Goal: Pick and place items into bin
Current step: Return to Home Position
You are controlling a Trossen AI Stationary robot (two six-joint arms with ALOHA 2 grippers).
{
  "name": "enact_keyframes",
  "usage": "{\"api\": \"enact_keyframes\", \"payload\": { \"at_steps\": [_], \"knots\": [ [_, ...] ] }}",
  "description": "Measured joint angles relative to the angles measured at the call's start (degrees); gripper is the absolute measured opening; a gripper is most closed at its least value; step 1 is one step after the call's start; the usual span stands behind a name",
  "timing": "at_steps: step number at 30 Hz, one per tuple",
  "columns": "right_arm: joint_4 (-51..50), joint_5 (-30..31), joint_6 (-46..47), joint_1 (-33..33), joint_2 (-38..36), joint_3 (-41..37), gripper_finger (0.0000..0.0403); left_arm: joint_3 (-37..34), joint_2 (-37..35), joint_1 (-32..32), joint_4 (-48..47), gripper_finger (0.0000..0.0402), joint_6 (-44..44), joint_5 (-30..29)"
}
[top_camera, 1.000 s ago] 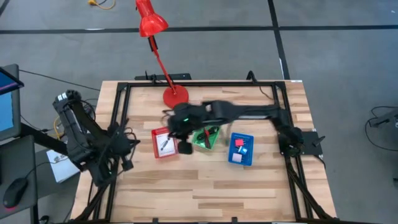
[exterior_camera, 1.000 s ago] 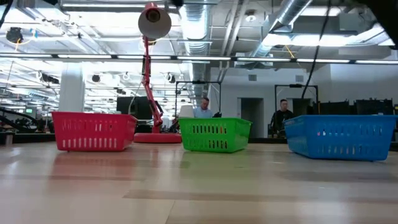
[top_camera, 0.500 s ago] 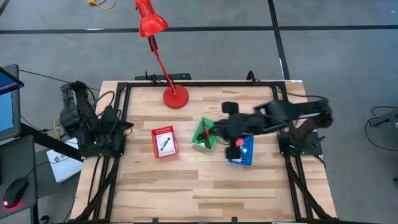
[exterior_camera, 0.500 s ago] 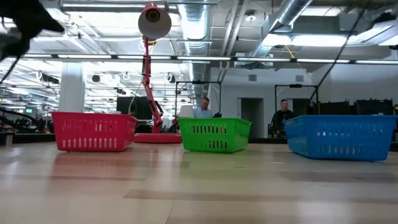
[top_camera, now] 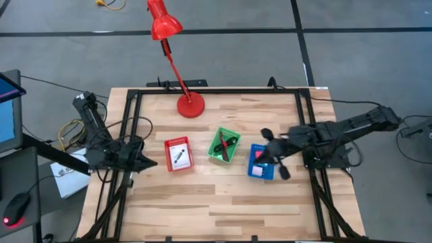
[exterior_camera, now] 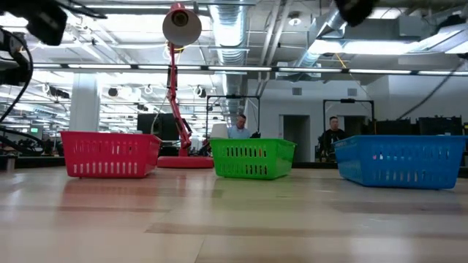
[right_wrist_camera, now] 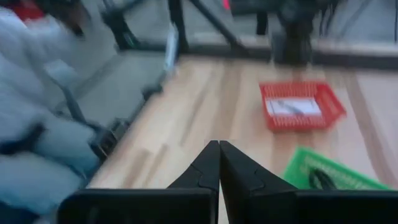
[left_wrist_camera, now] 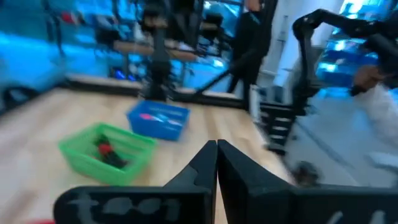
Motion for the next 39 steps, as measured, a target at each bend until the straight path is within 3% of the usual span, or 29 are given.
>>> {"api": "enact_keyframes", "payload": {
  "at_steps": [3, 6, 9, 13, 16, 20, 27, 29, 34, 39],
  "knots": [
    [7.33, -0.10, 1.63, 1.02, -9.51, -9.04, 0.0000, -0.80, 0.01, 4.44, 5.49, 0.0000, 6.83, 0.15],
    [14.41, 1.06, 1.66, 1.84, -19.13, -15.93, 0.0000, -0.79, 0.16, 11.11, 11.54, 0.0000, 9.92, 8.53],
    [15.30, 3.23, 1.64, 2.04, -26.46, -21.10, 0.0000, -0.79, 2.15, 18.82, 15.64, 0.0000, 11.70, 16.69],
    [14.63, 4.59, 0.84, 1.77, -31.39, -28.19, 0.0000, -0.79, 4.09, 28.96, 14.82, 0.0000, 13.78, 17.66],
    [15.15, 4.71, 0.71, 0.97, -34.42, -31.67, 0.0000, -0.79, 4.07, 35.74, 15.00, 0.0000, 13.74, 21.55],
    [12.03, 4.45, -1.54, -0.32, -40.47, -33.33, 0.0000, -0.47, -0.28, 42.38, 14.21, 0.0000, 15.27, 25.18],
    [4.28, 4.21, -0.96, -1.09, -52.89, -33.96, 0.0000, -0.83, -11.03, 46.63, 0.07, 0.0000, 7.98, 27.05],
    [5.05, 4.16, -1.68, -1.09, -54.96, -34.44, 0.0000, -3.88, -12.04, 46.67, 3.81, 0.0000, 6.68, 29.14],
    [7.47, 4.54, -3.78, -1.24, -57.00, -39.23, 0.0000, -12.56, -12.37, 46.67, 23.11, 0.0000, 14.70, 35.12],
    [12.46, 4.41, -2.33, -1.87, -57.05, -43.31, 0.0000, -15.13, -12.36, 46.70, 24.09, 0.0000, 13.19, 33.09]
  ]
}}
